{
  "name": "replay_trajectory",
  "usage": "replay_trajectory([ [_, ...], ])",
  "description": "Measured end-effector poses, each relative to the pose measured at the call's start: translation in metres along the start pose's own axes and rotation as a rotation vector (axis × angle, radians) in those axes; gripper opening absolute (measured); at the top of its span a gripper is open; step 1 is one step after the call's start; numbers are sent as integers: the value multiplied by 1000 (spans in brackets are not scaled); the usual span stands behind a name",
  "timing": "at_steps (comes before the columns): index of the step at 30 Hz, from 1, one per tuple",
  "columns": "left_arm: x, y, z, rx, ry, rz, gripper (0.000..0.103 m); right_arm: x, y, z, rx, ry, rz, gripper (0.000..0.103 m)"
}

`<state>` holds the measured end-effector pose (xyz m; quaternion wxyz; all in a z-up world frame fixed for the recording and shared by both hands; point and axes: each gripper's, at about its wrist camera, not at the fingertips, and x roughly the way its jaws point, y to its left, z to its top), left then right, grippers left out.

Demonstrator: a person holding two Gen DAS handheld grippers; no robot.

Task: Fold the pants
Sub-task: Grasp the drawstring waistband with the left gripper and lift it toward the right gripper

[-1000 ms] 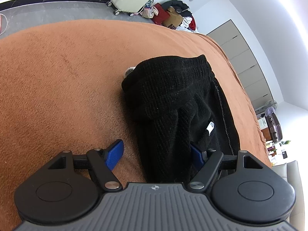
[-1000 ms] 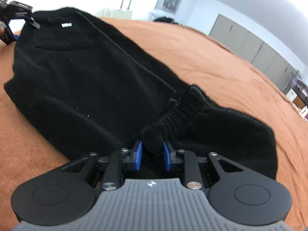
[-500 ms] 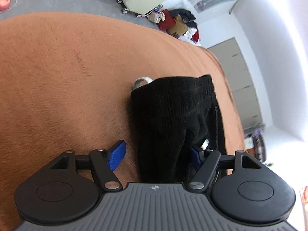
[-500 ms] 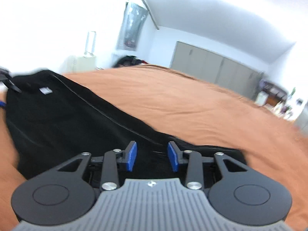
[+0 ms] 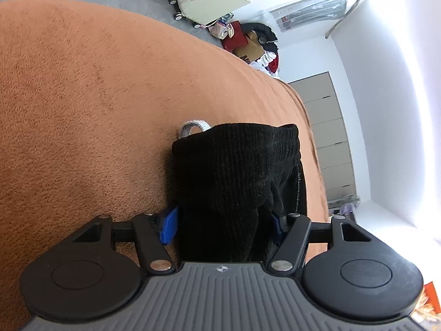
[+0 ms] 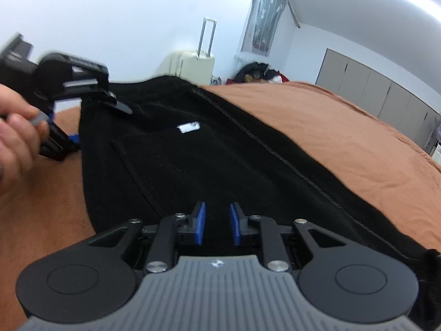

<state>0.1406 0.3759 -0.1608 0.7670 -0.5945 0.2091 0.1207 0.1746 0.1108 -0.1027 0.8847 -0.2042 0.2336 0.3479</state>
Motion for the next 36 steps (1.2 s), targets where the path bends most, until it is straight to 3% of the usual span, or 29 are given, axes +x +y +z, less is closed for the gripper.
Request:
replay_trajectory([
  [2,0,5,0,-23,-2,-37,73,26,13,-7,-26,88,5,18],
  [6,-1,9,-2,-65,-16,-85,72,31,26,-15,-66,55,-16,19],
  [7,-2,7,-3,-51,-24,-82,68,26,21,-14,-28,41,2,19],
  [8,-3,5,-3,-29,-33,-71,54,20,14,-14,14,26,27,19],
  [9,-4,1,-5,3,-44,-54,47,12,5,-14,79,8,64,20],
  [11,-6,-4,-10,35,-69,-34,43,-8,-15,-18,208,-26,115,31],
  [15,-11,-17,-19,84,-114,-21,41,-45,-37,-29,383,-95,159,32],
  [18,-18,-40,-28,191,-145,-26,40,-64,-47,-39,442,-124,170,33],
  [23,-29,-102,-58,501,-182,-58,39,-88,-61,-57,502,-143,142,34],
  [28,-31,-162,-123,901,-193,-81,40,-106,-76,-73,588,-160,101,34],
  [31,-19,-188,-177,1192,-164,-68,40,-118,-86,-82,642,-175,68,34],
  [36,4,-193,-257,1521,-59,-81,42,-138,-104,-98,706,-186,10,34],
])
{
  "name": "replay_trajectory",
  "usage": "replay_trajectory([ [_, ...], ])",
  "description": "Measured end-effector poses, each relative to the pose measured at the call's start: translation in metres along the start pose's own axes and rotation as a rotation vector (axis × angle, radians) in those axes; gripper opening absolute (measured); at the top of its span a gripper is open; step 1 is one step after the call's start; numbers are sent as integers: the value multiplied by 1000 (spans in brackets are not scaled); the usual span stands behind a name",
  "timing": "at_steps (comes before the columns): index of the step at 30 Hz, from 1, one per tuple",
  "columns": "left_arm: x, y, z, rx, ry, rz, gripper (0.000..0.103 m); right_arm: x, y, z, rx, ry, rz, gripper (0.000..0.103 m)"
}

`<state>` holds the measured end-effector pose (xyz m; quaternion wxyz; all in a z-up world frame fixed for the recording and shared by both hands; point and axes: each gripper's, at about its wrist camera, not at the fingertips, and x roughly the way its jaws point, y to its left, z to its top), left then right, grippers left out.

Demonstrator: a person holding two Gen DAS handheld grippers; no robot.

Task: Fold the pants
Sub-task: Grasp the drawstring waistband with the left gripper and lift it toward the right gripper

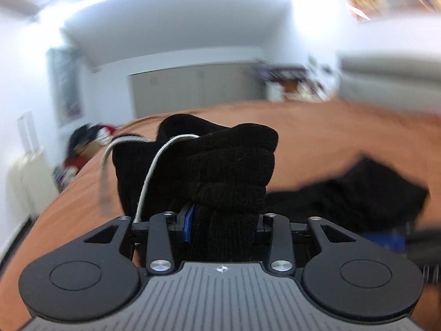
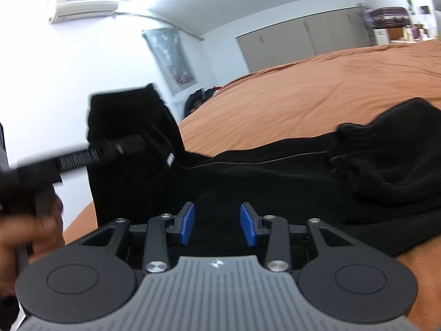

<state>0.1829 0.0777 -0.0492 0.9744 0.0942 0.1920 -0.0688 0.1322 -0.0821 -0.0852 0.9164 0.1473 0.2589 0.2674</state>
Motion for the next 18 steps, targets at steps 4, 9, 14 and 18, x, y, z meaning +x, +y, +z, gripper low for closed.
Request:
replay_trajectory([
  [4,26,-53,-23,217,151,-39,43,-22,-20,7,51,-38,-50,34],
  [9,32,-101,-51,452,211,-16,63,-35,-39,16,94,-47,-83,35],
  [14,-2,-65,-37,181,188,-116,87,-28,-46,28,104,-27,-58,40],
  [18,-25,5,-40,-168,149,-148,89,-9,-46,40,110,36,19,46],
])
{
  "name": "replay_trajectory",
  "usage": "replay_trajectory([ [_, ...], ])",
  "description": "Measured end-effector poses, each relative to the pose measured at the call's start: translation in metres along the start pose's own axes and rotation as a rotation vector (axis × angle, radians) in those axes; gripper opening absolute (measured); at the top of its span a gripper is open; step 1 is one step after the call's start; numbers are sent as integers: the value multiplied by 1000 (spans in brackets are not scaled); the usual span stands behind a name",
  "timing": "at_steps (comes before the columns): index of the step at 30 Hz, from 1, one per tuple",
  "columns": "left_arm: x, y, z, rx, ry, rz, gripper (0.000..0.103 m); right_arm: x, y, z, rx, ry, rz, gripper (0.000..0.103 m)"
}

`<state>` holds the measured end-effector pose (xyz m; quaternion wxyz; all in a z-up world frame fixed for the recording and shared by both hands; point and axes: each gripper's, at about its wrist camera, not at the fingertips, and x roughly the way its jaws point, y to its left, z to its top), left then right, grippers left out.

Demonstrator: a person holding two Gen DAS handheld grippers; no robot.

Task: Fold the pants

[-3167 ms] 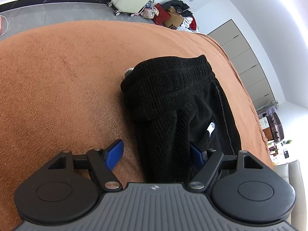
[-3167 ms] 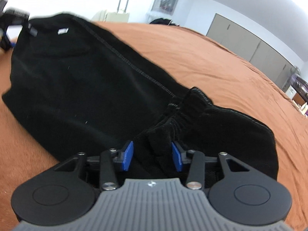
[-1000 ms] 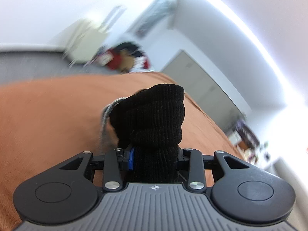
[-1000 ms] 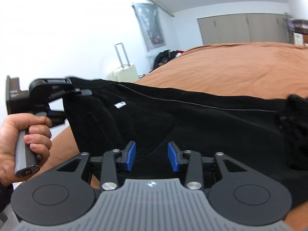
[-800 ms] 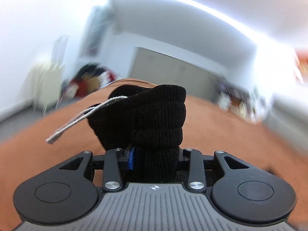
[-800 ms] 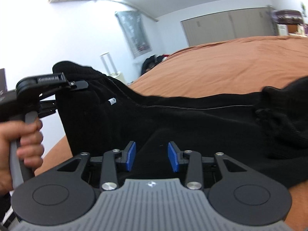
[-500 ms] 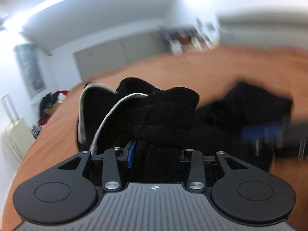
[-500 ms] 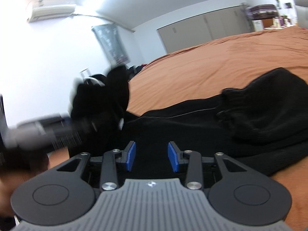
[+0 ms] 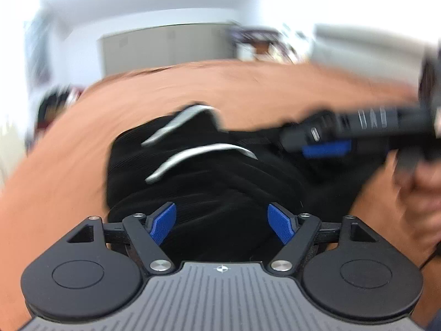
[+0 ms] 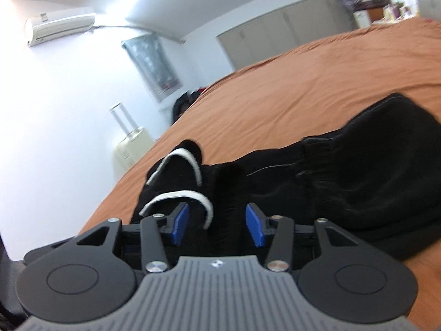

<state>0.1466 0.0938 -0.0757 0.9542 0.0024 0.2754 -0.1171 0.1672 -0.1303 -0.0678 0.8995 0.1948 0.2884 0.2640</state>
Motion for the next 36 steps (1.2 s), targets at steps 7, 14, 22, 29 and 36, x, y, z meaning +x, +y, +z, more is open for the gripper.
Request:
replay_trajectory([
  [7,4,105,-14,-605,42,-102,87,60,11,18,-10,133,86,61],
  [14,24,114,-21,-683,115,-87,87,117,16,14,-10,257,82,24],
  [22,20,91,-14,-646,58,-143,87,56,-13,40,132,96,247,18],
  [29,51,67,-25,-611,207,-68,81,87,-54,2,146,183,101,24],
  [36,57,64,-14,-599,222,-71,83,41,-43,25,32,121,25,42],
])
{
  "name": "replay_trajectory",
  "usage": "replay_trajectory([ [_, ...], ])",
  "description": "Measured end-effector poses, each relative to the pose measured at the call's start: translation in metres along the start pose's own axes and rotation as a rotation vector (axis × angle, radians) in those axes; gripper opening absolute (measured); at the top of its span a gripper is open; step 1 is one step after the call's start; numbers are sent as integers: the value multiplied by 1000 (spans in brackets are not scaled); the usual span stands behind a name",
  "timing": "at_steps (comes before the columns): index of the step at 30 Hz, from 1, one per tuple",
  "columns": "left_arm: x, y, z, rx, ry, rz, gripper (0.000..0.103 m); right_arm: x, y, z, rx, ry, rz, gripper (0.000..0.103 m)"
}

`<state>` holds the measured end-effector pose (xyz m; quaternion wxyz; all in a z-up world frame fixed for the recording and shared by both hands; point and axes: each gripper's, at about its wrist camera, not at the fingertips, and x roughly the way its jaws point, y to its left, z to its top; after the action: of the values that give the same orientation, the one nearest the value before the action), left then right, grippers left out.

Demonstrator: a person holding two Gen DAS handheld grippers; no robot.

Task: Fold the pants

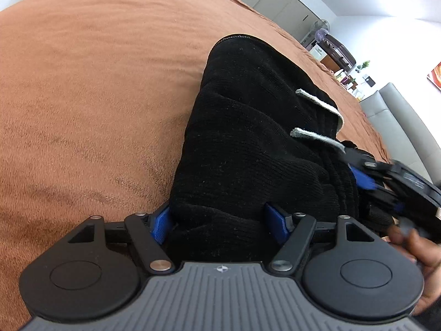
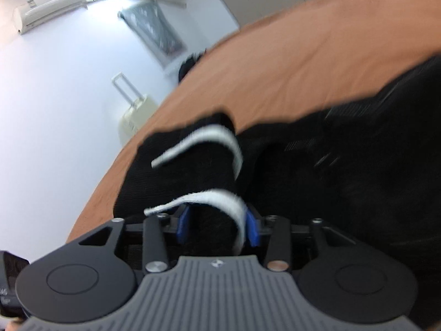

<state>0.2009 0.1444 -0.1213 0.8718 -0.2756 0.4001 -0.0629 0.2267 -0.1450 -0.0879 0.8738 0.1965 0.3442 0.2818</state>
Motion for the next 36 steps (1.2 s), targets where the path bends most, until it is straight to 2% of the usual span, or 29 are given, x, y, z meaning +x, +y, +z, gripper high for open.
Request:
replay_trajectory([
  [2,-5,6,-5,-1,-6,1,85,-32,1,0,-59,-92,-72,49],
  [5,-7,9,-9,-2,-15,6,86,-67,10,-7,-269,-186,-267,57],
  [7,-9,9,-10,-1,-16,10,86,-76,13,-22,-455,-178,-393,64],
  [10,-9,8,-10,-4,-10,12,86,-69,15,-42,-628,-102,-451,64],
  [13,-7,8,-9,-3,-4,15,86,-49,24,-57,-742,-54,-469,64],
  [18,-5,6,-9,3,1,23,86,-17,14,-69,-874,23,-540,62],
  [19,-5,6,-9,5,3,23,86,-11,11,-71,-896,36,-540,61],
  [20,-5,6,-9,5,5,23,86,1,12,-69,-907,50,-535,55],
  [22,-5,7,-9,4,6,21,86,1,8,-60,-877,83,-518,42],
  [25,-4,8,-9,-3,0,18,87,-8,13,-45,-813,53,-502,30],
  [28,-2,6,-10,-10,-12,25,87,-28,27,-31,-767,-32,-474,28],
  [30,-1,4,-11,-6,-14,31,89,-37,37,-29,-751,-48,-441,28],
  [32,-1,3,-11,-4,-13,34,89,-32,42,-32,-772,-38,-432,28],
  [36,-1,4,-9,-2,-2,29,89,-5,31,-49,-846,38,-484,29],
])
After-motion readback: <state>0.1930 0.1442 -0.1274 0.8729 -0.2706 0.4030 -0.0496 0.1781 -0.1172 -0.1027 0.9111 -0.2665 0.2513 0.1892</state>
